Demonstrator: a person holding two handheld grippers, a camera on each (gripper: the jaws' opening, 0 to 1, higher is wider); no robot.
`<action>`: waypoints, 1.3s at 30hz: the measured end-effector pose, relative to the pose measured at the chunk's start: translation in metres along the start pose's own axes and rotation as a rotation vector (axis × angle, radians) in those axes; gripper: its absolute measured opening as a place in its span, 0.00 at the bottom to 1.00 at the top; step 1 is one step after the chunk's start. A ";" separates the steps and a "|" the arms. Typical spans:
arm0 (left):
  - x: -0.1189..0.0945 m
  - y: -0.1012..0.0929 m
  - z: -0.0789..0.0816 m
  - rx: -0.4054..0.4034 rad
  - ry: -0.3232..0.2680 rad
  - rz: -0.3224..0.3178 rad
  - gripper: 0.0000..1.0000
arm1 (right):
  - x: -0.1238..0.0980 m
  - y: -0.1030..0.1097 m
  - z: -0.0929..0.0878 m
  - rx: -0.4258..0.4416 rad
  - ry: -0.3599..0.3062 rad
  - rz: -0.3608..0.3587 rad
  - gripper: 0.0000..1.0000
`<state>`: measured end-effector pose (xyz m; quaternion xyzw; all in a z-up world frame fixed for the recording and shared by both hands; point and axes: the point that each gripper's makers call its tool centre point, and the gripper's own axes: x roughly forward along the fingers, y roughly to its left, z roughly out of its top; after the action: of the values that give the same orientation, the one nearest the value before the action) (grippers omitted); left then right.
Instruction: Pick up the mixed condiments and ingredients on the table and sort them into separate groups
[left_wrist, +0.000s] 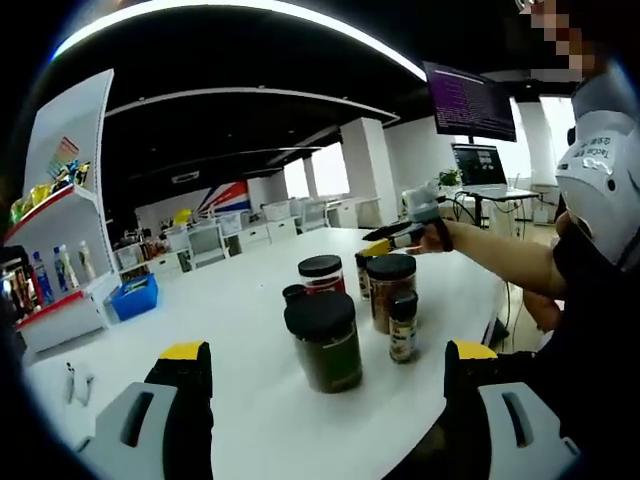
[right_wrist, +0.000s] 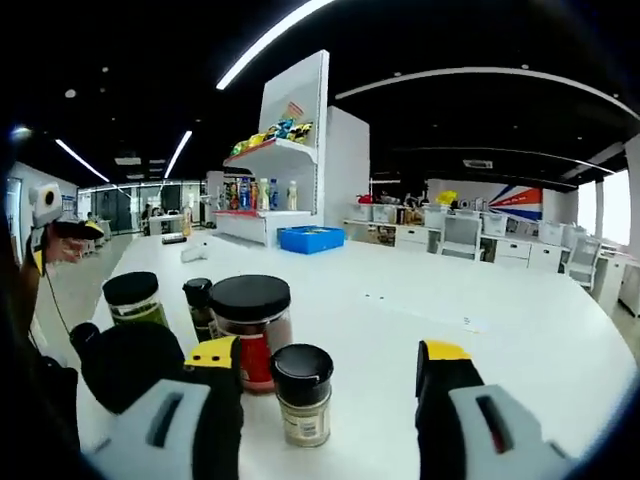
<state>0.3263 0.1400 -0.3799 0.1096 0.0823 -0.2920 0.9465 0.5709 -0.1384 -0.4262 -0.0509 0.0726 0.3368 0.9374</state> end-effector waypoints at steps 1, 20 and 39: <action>0.000 0.000 0.000 0.002 0.001 0.001 0.95 | 0.002 0.000 -0.004 -0.006 0.011 0.001 0.68; 0.001 -0.005 -0.008 0.020 0.036 -0.018 0.93 | 0.002 0.029 -0.016 -0.050 0.041 0.044 0.43; 0.001 -0.014 -0.009 0.044 0.046 -0.055 0.91 | 0.001 0.046 -0.019 -0.050 0.038 0.074 0.29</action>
<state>0.3185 0.1302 -0.3915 0.1348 0.1008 -0.3172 0.9333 0.5404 -0.1054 -0.4475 -0.0780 0.0840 0.3720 0.9211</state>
